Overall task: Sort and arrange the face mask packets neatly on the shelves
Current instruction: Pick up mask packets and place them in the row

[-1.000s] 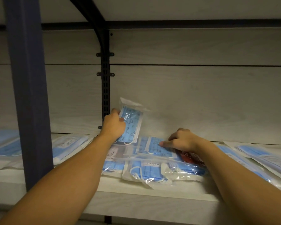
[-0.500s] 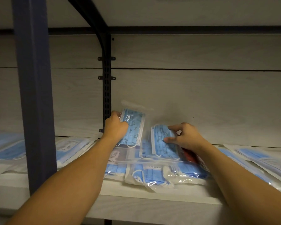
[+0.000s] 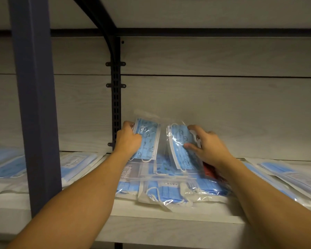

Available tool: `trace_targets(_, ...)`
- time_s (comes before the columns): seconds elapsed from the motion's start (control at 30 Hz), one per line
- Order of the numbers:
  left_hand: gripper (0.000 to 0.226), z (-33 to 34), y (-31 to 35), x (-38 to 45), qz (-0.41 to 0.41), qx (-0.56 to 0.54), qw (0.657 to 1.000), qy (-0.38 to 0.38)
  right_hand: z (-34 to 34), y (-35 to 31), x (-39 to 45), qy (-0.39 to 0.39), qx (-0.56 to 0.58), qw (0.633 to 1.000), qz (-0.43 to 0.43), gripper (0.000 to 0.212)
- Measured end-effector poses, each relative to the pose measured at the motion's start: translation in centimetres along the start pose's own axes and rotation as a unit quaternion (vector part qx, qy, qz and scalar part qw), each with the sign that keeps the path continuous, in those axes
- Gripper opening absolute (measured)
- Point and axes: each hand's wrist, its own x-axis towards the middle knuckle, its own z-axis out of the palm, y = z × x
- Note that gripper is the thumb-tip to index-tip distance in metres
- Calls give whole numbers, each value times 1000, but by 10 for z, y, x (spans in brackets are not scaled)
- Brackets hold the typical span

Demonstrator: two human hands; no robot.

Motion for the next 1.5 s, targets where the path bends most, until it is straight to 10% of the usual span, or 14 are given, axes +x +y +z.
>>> trace_targets(0.4,45,-3,1,-1,-1,-62,998,-8,-9,-6,-1,1,343,919,195,60)
trace_targets(0.67,44,-5,2,-4,22,-52,998,-19,-7,-4,2,76,433,881,178,81)
trace_targets(1.23,45,5,-9,1,27,-90,994,-47,-22,5,3,107,584,760,264,17)
trace_targets(1.5,40,-11,2,-14,23,-154,987,-33,-16,-10,-4,39,568,789,231,24)
